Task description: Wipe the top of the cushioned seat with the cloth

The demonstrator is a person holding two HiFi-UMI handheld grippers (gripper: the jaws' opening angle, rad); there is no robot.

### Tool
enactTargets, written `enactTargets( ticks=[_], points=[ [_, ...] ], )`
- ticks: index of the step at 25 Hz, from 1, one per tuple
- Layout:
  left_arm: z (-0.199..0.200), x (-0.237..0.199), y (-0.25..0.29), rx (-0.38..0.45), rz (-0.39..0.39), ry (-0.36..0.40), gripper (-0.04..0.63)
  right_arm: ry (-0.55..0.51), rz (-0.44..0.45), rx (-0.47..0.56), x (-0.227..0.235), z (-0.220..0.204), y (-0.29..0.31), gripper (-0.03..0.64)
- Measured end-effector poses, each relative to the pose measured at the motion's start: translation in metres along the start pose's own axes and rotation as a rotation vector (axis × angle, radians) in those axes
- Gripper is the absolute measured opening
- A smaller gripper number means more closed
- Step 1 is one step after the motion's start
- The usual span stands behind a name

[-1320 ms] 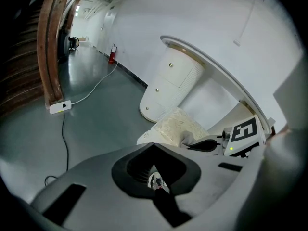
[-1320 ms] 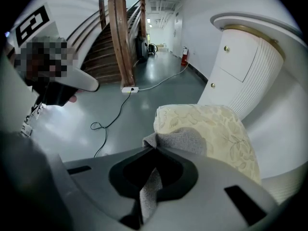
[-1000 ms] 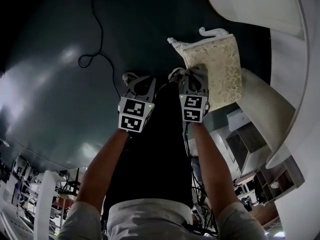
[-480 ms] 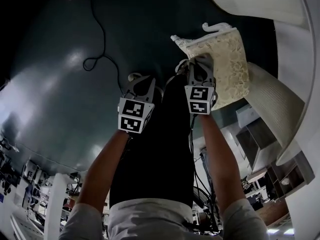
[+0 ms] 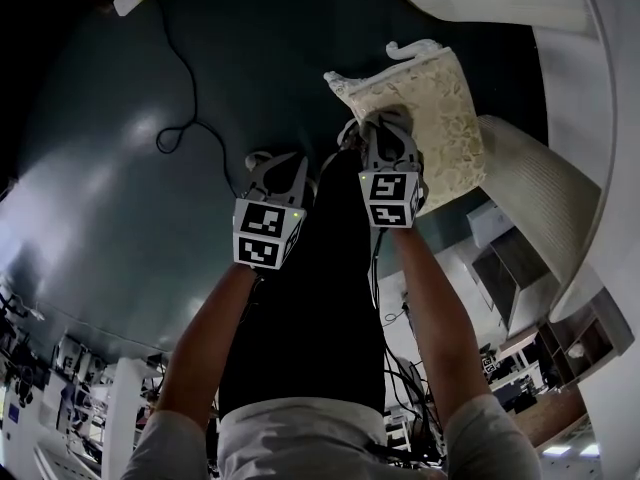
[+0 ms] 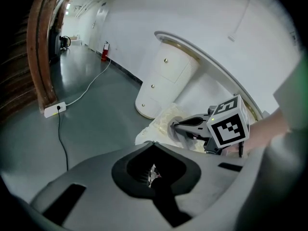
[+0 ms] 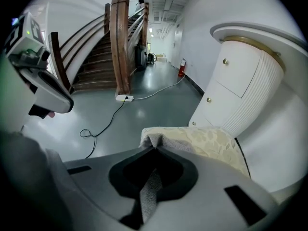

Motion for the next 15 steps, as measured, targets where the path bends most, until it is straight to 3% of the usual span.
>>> enactTargets(
  ticks=[15],
  points=[
    [0.013, 0.006, 0.014, -0.002, 0.042, -0.033, 0.014, 0.056, -0.006, -0.003, 0.042, -0.007, 0.001, 0.014]
  ],
)
Point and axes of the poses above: the fingertips, and each gripper's own axes: y forward along the fingers, x to its right, z out of its top, the point moved 10 cm from there along -y, backward along the fingers, and after that the axes turned 5 degrees about x, right-handed, at the moved point
